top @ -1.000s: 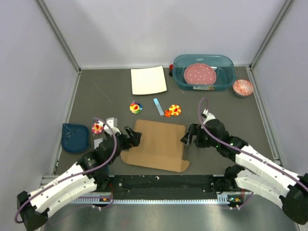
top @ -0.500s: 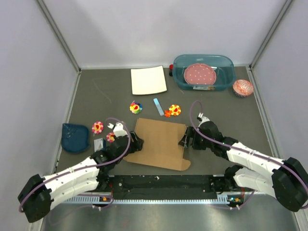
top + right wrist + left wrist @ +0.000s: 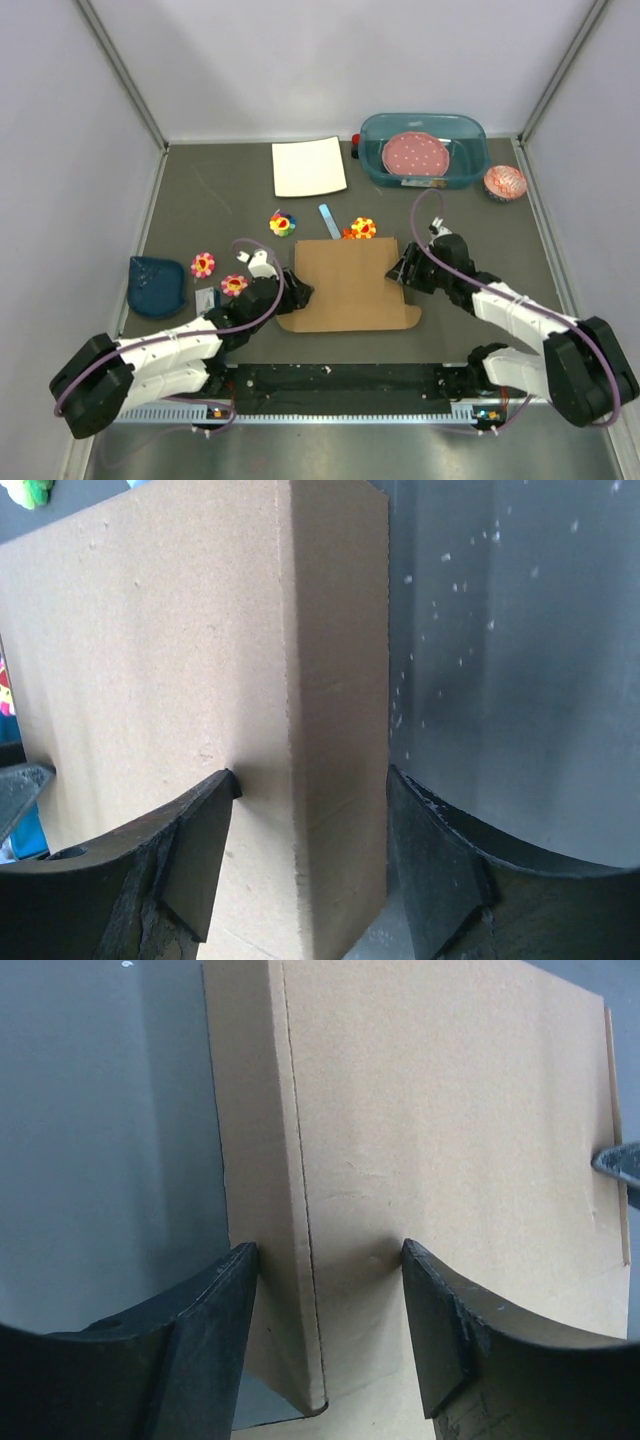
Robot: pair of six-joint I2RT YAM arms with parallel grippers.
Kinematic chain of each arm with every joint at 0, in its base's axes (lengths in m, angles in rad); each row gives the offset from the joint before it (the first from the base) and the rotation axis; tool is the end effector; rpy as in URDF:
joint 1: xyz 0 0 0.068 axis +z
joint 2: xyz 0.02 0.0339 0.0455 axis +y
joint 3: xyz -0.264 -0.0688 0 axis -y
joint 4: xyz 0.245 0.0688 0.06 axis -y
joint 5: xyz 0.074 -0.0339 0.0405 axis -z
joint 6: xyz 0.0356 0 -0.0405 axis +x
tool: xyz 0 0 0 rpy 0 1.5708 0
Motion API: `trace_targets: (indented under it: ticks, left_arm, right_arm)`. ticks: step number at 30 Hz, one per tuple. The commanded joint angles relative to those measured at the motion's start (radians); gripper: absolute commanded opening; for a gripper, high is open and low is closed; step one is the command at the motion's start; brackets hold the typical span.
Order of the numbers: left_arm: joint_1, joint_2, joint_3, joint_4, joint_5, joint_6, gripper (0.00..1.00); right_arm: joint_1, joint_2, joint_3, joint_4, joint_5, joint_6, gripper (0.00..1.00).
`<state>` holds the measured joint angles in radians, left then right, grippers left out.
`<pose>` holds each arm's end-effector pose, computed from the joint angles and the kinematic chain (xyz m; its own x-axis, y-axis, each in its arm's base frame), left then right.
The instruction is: Fold the paper box
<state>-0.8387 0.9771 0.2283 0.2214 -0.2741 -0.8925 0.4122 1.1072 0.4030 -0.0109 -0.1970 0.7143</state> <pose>0.1316 -0.1320 0.1550 -0.6469 -0.4016 -0.6483 0.0892 0.8044 -0.5874 0.1894 0.0904 0.1653 -0.8000 0.3514 -0.4864 -0.0056 0.8062 0.5916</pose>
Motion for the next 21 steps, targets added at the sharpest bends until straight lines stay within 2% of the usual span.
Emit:
trace_targets:
  ticks: [1, 5, 6, 9, 11, 15, 21]
  left_arm:
    - [-0.014, 0.026, 0.005, -0.076, 0.104, -0.01, 0.65]
    - [-0.014, -0.064, 0.029, -0.165, 0.001, 0.004, 0.77]
    - [-0.014, -0.083, 0.031, -0.172, -0.031, 0.013, 0.83]
    - [-0.013, -0.143, 0.032, -0.171, -0.066, 0.043, 0.92]
    - [-0.01, -0.158, 0.036, -0.166, -0.073, 0.056, 0.94]
    - [-0.005, -0.109, 0.037, -0.11, -0.05, 0.092, 0.93]
    - [-0.002, 0.057, 0.074, -0.019, 0.029, 0.133, 0.78]
  right_arm:
    - [-0.018, 0.098, 0.071, -0.02, -0.005, -0.067, 0.62]
    - [-0.018, 0.059, 0.073, -0.032, -0.004, -0.062, 0.62]
    - [-0.018, 0.031, 0.073, -0.049, 0.001, -0.064, 0.63]
    - [-0.018, -0.027, 0.069, -0.086, -0.005, -0.078, 0.64]
    - [-0.018, -0.049, 0.051, -0.095, -0.015, -0.088, 0.64]
    - [-0.019, -0.069, 0.001, -0.067, -0.051, -0.088, 0.6]
    - [-0.018, -0.061, -0.076, 0.002, -0.107, -0.064, 0.45]
